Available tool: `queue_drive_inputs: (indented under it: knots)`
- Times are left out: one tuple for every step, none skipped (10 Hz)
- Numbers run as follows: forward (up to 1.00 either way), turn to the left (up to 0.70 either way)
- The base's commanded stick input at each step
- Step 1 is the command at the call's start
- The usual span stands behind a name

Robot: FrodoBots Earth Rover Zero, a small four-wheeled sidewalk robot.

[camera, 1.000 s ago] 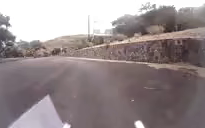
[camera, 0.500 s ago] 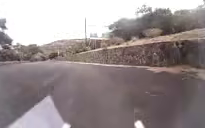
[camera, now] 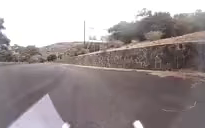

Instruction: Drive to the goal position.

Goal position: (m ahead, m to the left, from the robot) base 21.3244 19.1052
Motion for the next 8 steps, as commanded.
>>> queue_drive_inputs:
  knots:
    - [1.0, 0.0]
    - [1.0, 0.0]
    - [1.0, 0.0]
    - [1.0, 0.0]
    - [1.0, 0.0]
    - [1.0, 0.0]
    - [1.0, 0.0]
    - [1.0, 0.0]
